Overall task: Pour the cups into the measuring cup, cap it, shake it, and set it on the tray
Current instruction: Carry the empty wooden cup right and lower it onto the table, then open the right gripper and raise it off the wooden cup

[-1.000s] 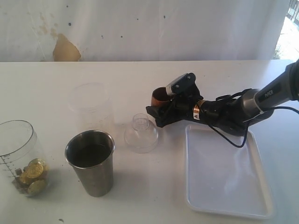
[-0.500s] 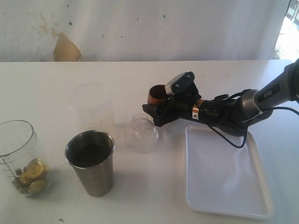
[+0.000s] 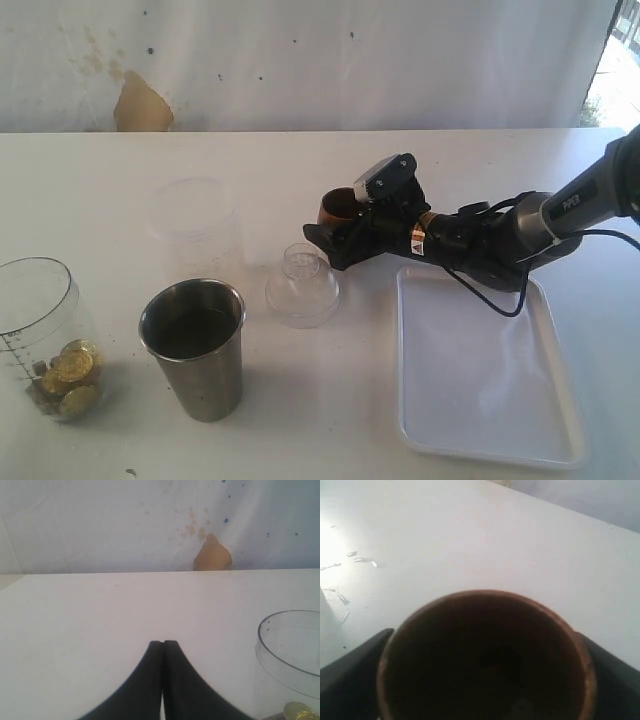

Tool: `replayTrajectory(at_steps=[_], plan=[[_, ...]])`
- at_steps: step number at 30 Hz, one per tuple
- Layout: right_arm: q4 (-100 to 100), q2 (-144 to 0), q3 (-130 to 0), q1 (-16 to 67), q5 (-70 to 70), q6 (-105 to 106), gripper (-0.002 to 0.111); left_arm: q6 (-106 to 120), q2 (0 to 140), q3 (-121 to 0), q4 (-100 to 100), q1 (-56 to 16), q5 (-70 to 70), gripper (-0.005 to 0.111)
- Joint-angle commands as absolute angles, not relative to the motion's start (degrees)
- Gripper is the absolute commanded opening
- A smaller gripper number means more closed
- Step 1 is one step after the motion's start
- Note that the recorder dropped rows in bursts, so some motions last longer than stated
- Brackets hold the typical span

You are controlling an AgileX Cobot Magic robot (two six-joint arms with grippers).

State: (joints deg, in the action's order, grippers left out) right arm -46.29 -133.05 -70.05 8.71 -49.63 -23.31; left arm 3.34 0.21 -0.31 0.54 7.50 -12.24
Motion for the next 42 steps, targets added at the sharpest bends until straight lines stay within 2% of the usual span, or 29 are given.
replayTrajectory(at_steps=[1,23,38,42], plan=[[-45.8,-132.8,-70.2,8.6,-50.2,-22.7,0.083,3.4,0.0,0.0,0.4,7.3,-11.6,0.0],[-45.9,-127.2,-70.2,8.6,-50.2,-23.3,0.083,3.4,0.0,0.0,0.4,7.3,-11.6,0.0],[-51.7,-113.4,-70.1,8.6,-49.6,-35.4,0.083,3.4,0.0,0.0,0.4,7.3,-11.6,0.0],[-60.0,-108.0,-70.1,8.6,-46.5,-42.6,0.075,3.4,0.0,0.0,0.4,7.3,-11.6,0.0]])
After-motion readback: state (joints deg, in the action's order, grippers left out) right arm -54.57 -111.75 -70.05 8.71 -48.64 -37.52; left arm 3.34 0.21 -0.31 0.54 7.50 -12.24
